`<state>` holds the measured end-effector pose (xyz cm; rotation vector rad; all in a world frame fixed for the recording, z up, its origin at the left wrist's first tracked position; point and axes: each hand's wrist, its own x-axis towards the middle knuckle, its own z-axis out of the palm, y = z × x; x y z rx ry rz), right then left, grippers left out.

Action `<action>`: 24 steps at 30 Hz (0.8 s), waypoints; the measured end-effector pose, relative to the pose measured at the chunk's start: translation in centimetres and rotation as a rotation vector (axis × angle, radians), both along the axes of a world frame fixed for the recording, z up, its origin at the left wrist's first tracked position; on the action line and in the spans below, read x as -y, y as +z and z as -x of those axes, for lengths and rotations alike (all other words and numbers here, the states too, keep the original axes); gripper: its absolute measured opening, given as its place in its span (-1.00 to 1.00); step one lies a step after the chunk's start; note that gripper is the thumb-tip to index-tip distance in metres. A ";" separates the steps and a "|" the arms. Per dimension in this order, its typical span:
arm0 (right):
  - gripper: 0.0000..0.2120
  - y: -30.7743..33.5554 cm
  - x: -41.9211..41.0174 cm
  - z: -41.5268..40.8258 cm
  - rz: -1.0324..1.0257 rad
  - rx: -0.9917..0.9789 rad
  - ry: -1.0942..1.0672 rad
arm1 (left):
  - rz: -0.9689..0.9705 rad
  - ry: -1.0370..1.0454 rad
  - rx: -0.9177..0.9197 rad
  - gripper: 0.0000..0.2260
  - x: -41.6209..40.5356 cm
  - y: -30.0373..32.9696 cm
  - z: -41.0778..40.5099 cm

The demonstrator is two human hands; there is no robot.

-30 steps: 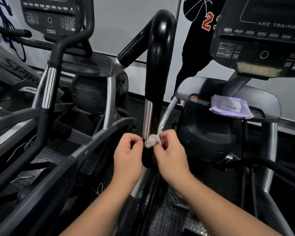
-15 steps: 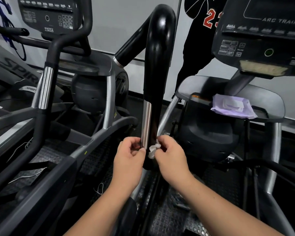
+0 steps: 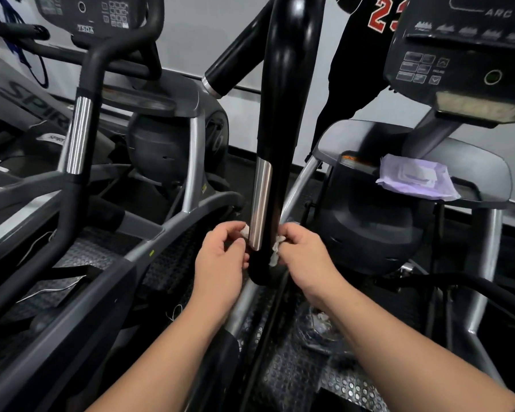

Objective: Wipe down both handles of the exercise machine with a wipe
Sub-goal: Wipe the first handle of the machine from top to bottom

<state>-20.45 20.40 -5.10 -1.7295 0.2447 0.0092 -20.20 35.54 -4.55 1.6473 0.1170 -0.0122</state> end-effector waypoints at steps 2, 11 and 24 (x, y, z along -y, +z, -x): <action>-0.69 -1.1 -0.2 0.3 0.043 -0.035 0.061 | -0.032 -0.031 -0.008 -0.75 0.0 -0.1 -0.6; -0.75 -2.4 -0.2 -1.4 -0.090 -0.123 0.058 | 0.044 -0.171 -0.141 -0.75 0.6 1.7 -3.0; -0.72 -2.6 -0.3 -1.0 -0.192 -0.143 -0.043 | 0.040 -0.063 -0.289 -0.74 -0.2 0.3 -2.8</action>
